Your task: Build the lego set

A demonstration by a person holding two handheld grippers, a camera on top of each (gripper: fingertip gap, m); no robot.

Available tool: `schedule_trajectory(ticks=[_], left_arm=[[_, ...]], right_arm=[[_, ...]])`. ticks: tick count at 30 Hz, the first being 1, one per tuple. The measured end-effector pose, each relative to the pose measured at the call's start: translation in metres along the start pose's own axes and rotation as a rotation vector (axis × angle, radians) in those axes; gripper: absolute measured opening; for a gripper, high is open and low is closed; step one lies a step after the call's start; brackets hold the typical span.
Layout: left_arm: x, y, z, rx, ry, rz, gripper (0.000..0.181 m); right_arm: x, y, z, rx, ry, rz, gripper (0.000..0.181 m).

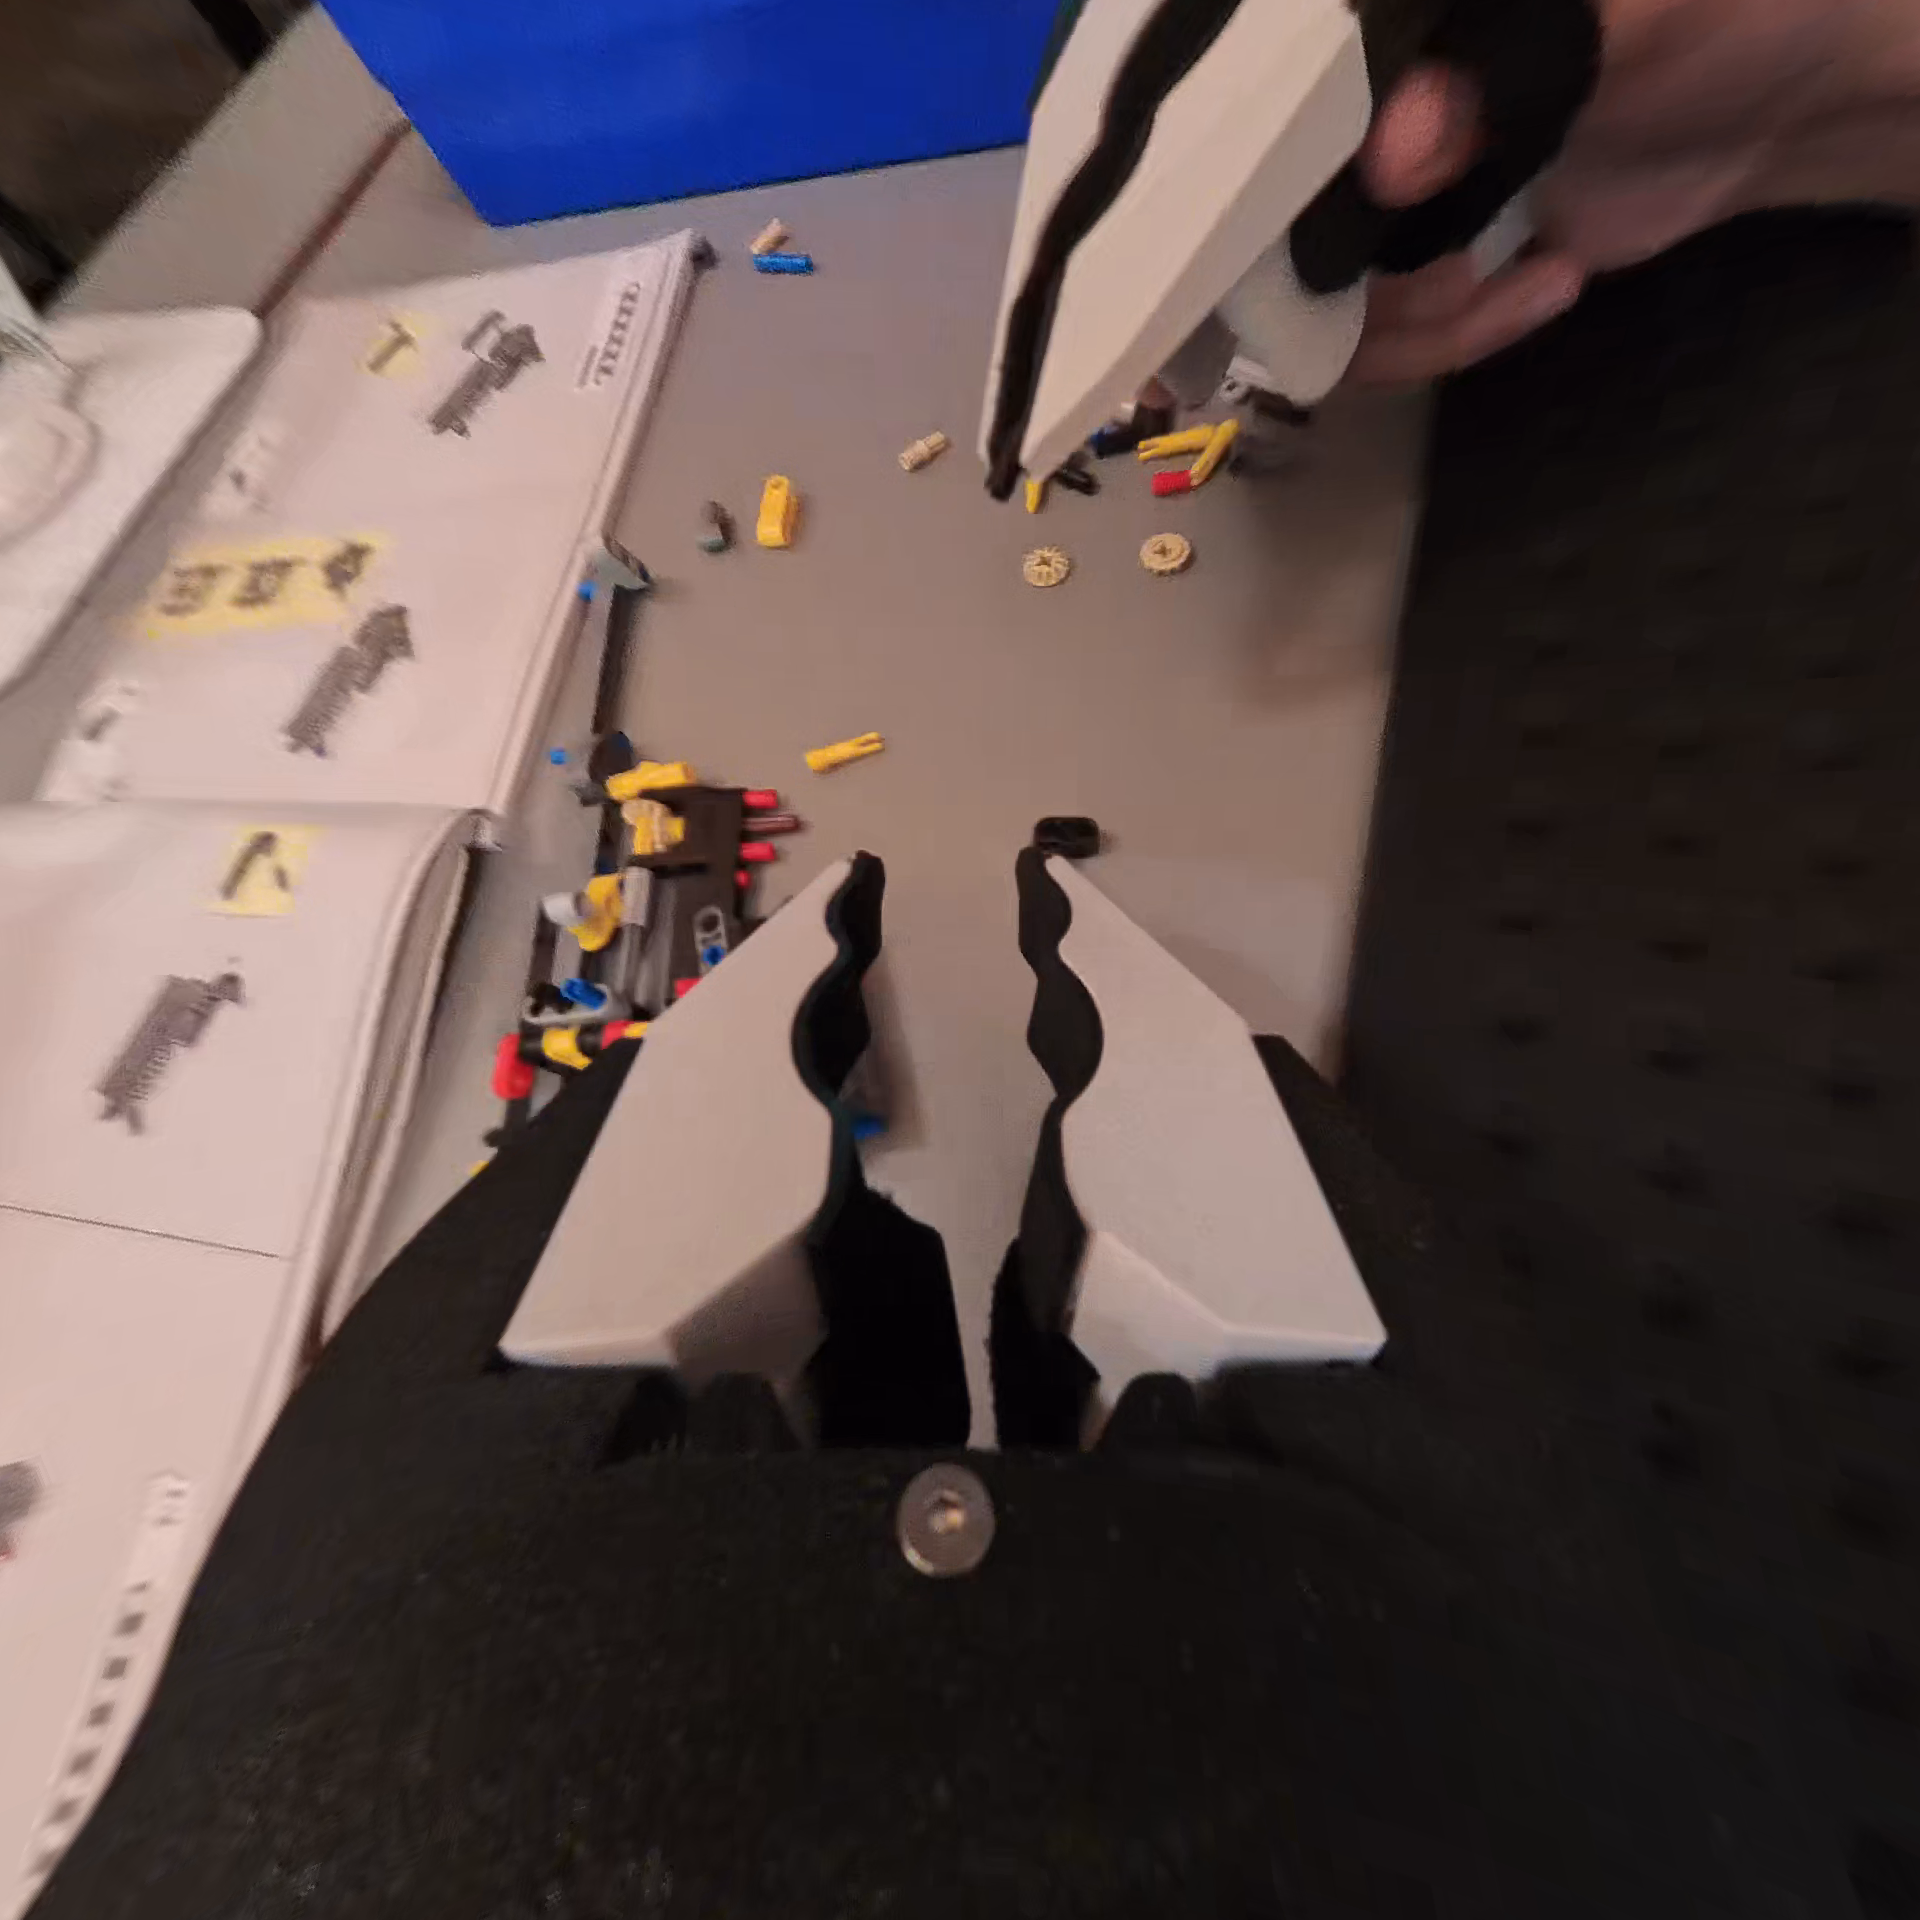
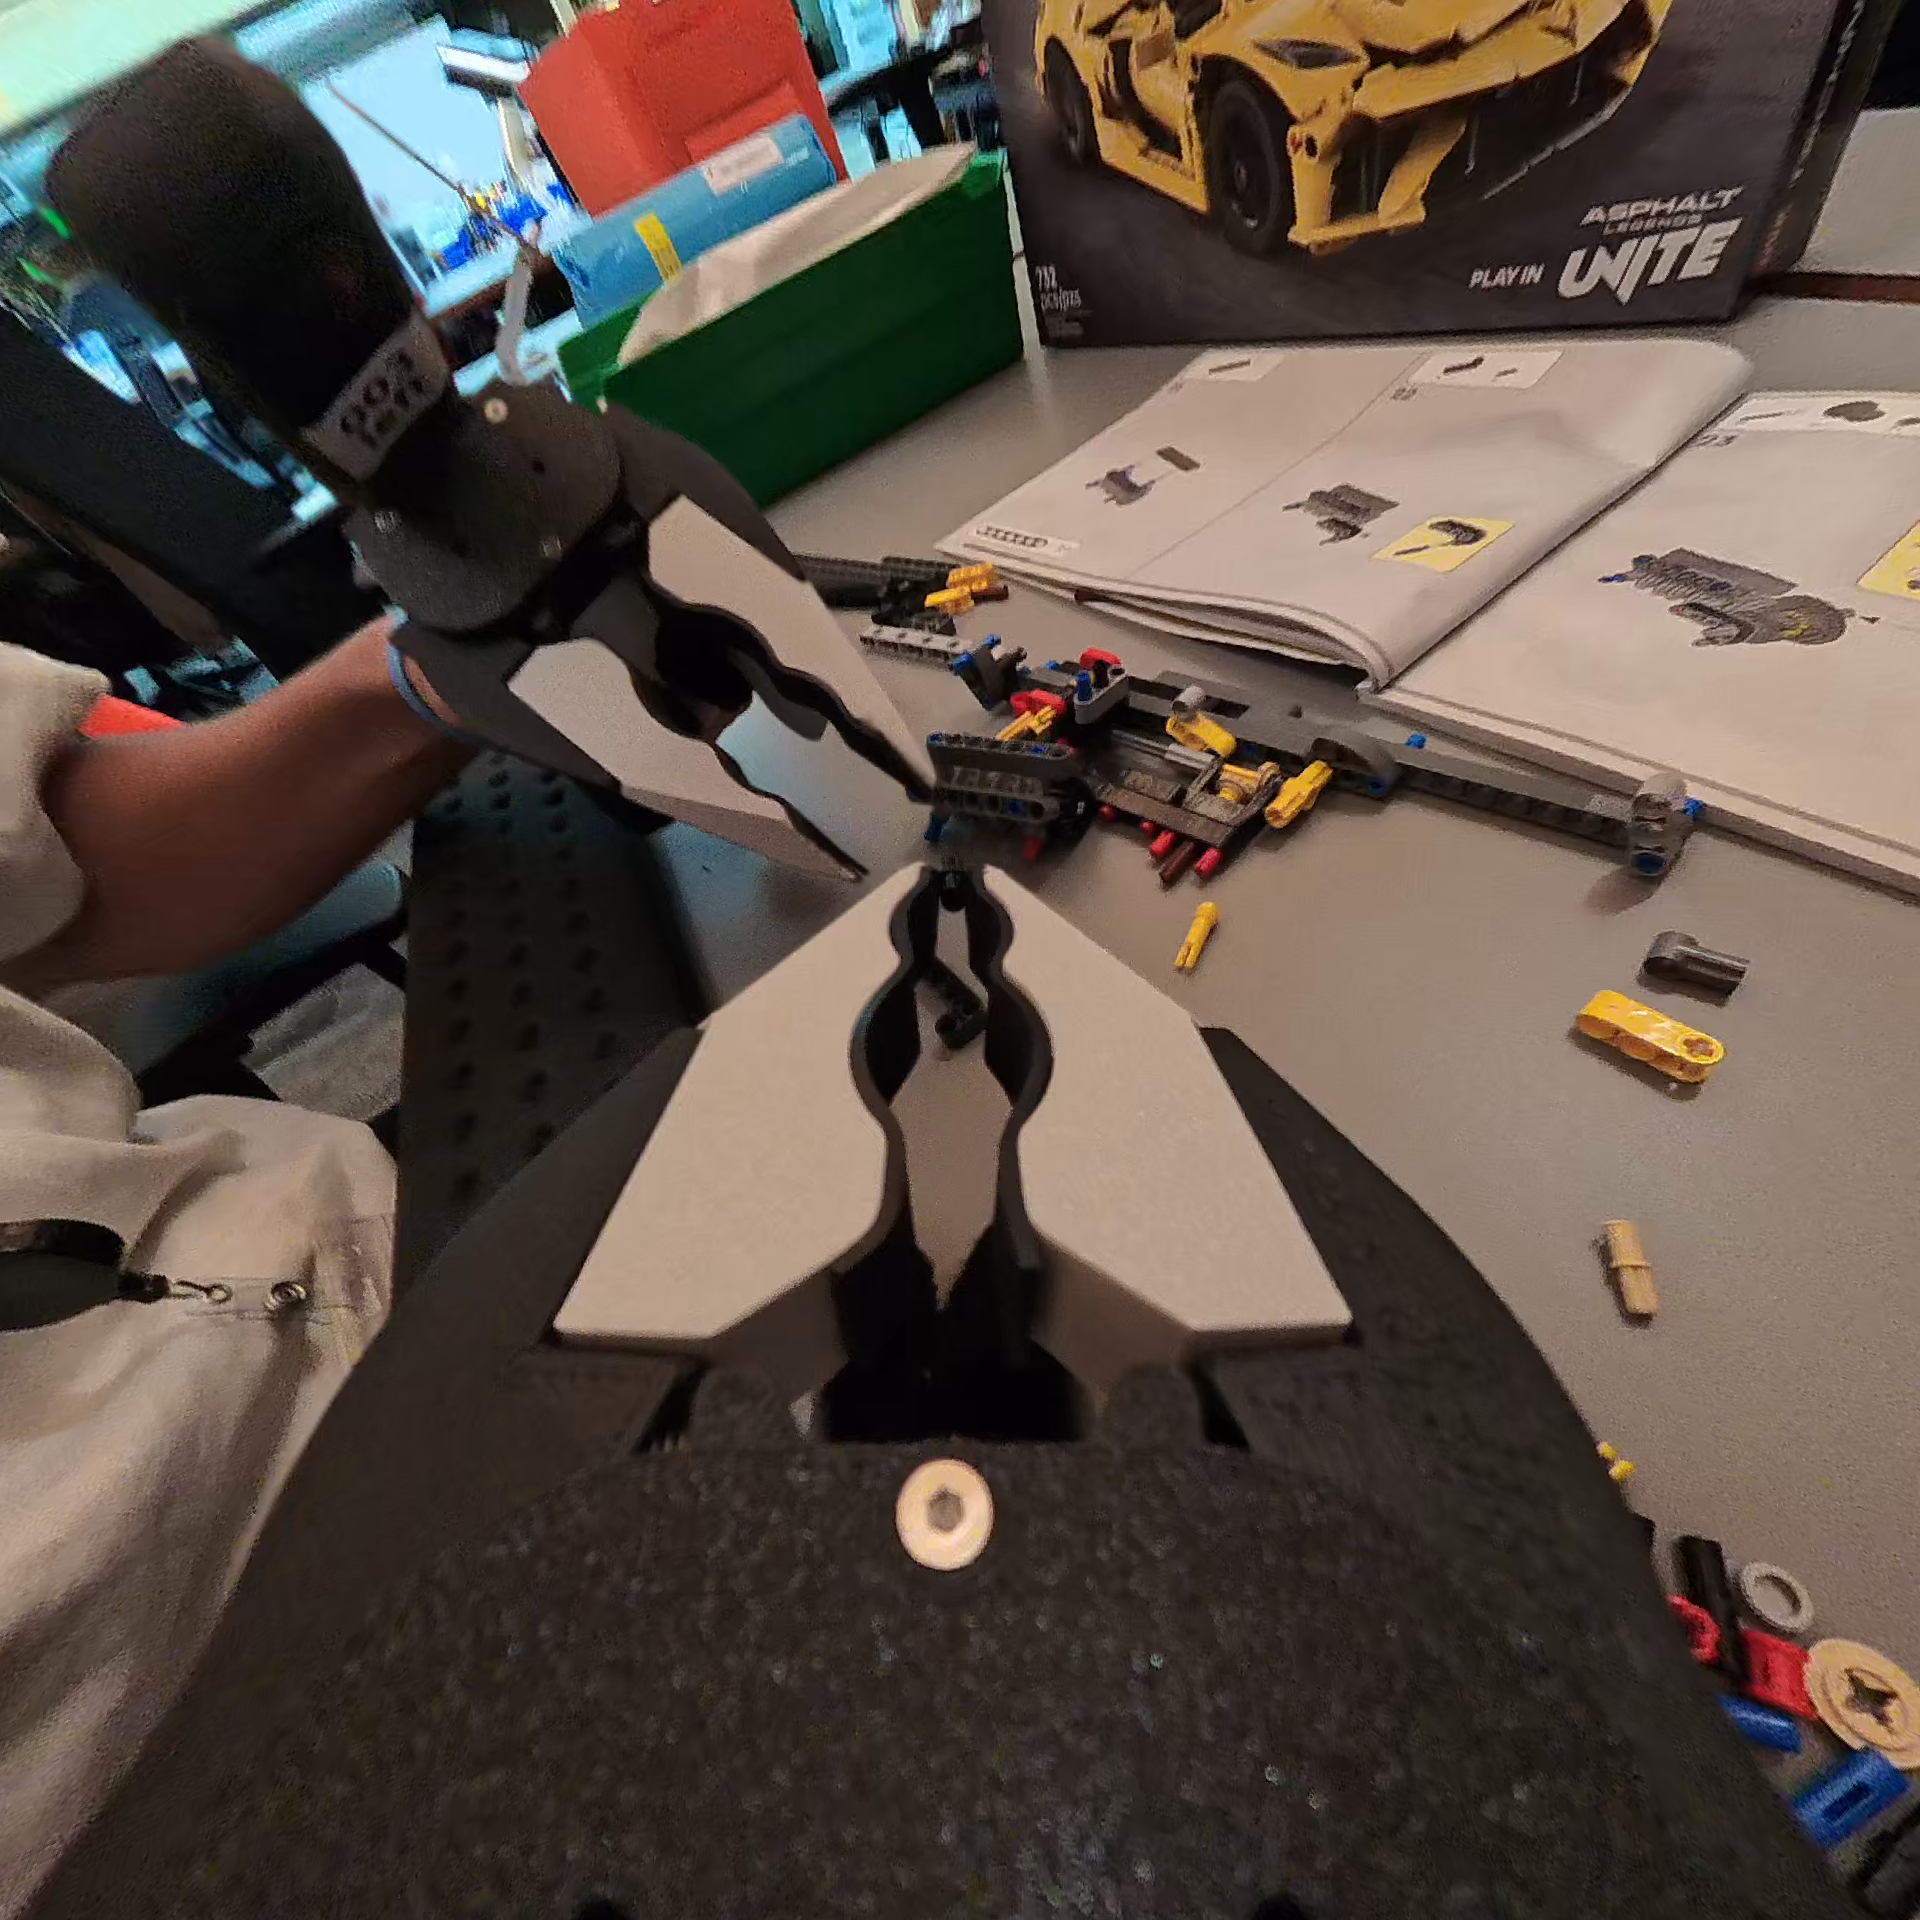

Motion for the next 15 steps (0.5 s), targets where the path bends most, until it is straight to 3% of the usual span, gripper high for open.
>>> schedule_trajectory(ticks=[7, 9, 15], left_arm=[[-0.021, 0.017, -0.007, -0.058, -0.010, 0.148, 0.024], [-0.026, 0.021, -0.008, -0.055, -0.005, 0.178, 0.035], [-0.018, 0.017, -0.019, -0.139, -0.008, 0.104, 0.047]], right_arm=[[-0.003, 0.008, 0.000, -0.052, -0.075, 0.028, 0.005], [-0.001, 0.005, 0.000, -0.053, -0.072, 0.000, 0.005], [0.001, 0.002, 0.000, -0.046, -0.071, -0.027, 0.005]])
Point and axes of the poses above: each gripper's, where its closed fingertips meet, y out along the fingers, x out of its top, z = x × y across the jaws, the point moved 5 cm from there along -y, back along the fingers, and after that the axes turned 10 degrees about -y, right-handed, at the moved point
